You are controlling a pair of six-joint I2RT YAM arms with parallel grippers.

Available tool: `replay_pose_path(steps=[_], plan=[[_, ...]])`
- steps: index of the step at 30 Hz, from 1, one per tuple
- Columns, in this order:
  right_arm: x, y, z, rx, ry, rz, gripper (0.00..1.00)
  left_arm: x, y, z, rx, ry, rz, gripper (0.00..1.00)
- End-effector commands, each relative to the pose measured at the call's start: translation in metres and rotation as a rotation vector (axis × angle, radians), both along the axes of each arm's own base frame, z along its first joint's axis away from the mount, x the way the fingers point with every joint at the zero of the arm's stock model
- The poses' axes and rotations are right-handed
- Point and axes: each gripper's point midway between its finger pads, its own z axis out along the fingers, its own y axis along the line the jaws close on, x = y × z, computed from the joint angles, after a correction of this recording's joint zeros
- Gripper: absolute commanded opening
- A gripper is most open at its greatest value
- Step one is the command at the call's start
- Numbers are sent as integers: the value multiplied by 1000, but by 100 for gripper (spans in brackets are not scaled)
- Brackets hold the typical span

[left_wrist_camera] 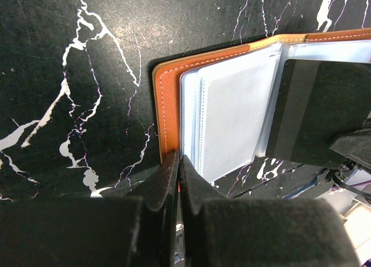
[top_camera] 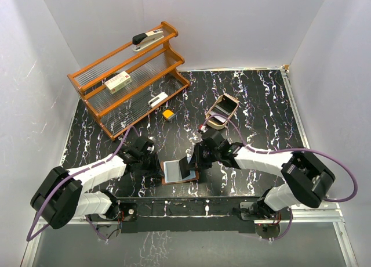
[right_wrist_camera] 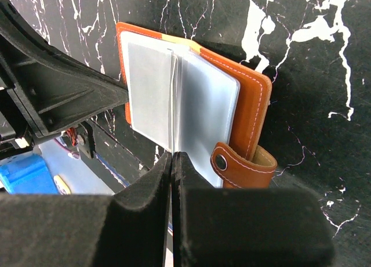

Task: Put the credit cards into the card holder
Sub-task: Insert the credit card into the card holder.

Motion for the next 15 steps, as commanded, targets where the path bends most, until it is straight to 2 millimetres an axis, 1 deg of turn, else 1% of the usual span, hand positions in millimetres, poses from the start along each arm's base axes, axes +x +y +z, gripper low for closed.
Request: replay_pose_path(steps=[1,8,15], plan=[[2,10,4,56,-12,5,0,-5,6,-6,21,17,-3,0],[0,11,-4,55,7,9,0,-6,6,-7,22,19,-5,0],[-3,15,-1,94,12,21,0,-7,6,-9,25,27,-6,0]])
